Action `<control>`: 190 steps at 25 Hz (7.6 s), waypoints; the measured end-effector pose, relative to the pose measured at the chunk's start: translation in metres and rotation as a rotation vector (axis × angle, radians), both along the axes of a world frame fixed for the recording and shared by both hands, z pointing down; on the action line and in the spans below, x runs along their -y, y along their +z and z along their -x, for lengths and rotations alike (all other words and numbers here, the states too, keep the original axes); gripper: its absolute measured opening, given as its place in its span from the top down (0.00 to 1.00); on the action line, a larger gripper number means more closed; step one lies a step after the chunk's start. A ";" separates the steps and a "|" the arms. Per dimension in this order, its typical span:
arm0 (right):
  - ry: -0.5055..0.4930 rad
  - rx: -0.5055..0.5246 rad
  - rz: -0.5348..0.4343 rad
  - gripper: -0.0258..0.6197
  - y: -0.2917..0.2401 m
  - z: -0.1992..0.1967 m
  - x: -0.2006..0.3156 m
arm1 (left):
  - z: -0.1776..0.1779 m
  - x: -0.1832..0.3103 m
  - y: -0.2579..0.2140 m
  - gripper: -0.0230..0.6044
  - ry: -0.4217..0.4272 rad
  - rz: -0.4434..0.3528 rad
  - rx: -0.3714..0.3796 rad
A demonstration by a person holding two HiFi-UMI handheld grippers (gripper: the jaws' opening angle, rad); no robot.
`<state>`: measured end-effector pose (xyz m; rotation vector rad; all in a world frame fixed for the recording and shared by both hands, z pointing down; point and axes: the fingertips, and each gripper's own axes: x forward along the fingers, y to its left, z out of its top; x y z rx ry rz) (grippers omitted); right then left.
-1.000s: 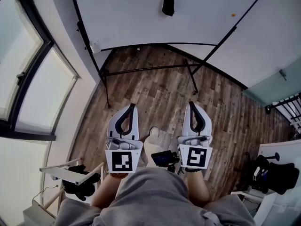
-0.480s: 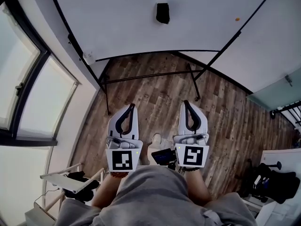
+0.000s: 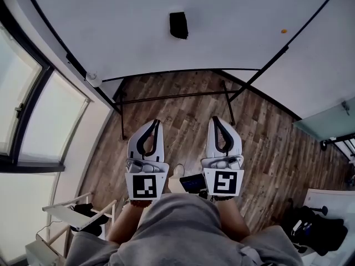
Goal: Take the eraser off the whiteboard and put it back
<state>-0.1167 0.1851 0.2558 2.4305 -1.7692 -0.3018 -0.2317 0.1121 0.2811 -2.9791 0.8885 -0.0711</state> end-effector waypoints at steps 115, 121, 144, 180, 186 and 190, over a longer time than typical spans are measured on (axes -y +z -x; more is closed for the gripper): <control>-0.511 -0.015 0.013 0.94 0.042 -0.290 0.285 | -0.288 0.312 0.041 0.52 -0.393 0.055 -0.127; -0.510 -0.015 0.017 0.94 0.044 -0.289 0.290 | -0.289 0.316 0.042 0.52 -0.397 0.063 -0.134; -0.497 -0.025 0.013 0.94 0.040 -0.284 0.293 | -0.288 0.314 0.041 0.57 -0.375 0.063 -0.140; -0.457 -0.035 0.008 0.94 0.043 -0.284 0.281 | -0.282 0.305 0.050 0.58 -0.351 0.066 -0.137; -0.465 -0.033 0.008 0.94 0.043 -0.278 0.281 | -0.277 0.304 0.049 0.59 -0.351 0.070 -0.146; -0.468 -0.036 0.007 0.94 0.043 -0.274 0.280 | -0.273 0.302 0.047 0.59 -0.351 0.067 -0.148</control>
